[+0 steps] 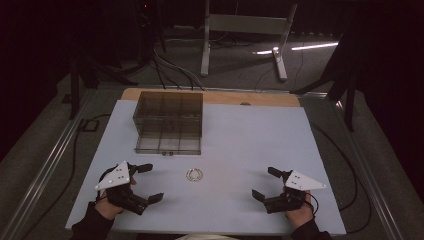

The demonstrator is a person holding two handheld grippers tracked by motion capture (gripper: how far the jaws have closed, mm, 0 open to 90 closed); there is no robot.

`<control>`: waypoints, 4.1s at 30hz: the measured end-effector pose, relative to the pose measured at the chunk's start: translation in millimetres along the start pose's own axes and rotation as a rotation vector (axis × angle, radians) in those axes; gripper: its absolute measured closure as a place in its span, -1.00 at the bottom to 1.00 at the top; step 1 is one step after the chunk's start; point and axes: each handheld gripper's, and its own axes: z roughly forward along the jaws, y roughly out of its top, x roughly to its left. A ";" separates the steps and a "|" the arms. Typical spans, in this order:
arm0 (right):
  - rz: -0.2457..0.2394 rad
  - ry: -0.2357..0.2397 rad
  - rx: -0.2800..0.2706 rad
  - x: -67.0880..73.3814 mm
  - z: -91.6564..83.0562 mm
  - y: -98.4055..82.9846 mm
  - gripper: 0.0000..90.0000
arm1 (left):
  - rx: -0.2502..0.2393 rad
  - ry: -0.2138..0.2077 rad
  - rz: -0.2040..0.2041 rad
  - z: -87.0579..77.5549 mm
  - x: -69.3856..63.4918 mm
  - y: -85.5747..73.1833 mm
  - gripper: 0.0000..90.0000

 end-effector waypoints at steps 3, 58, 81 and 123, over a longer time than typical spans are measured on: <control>-0.006 -0.003 0.007 0.4 0.7 -0.4 -1.00 | -0.006 0.002 0.002 3.1 0.2 6.2 -0.99; -0.007 0.013 0.027 1.9 2.9 -1.6 -1.00 | 0.101 -0.065 -0.090 103.6 14.5 23.8 -0.98; 0.001 0.019 0.033 1.4 3.3 -2.2 -1.00 | 0.258 -0.059 -0.025 123.2 8.8 9.5 -0.25; 0.005 0.017 0.038 1.6 3.5 -3.1 -1.00 | 0.392 -0.010 0.054 138.6 11.5 9.1 0.94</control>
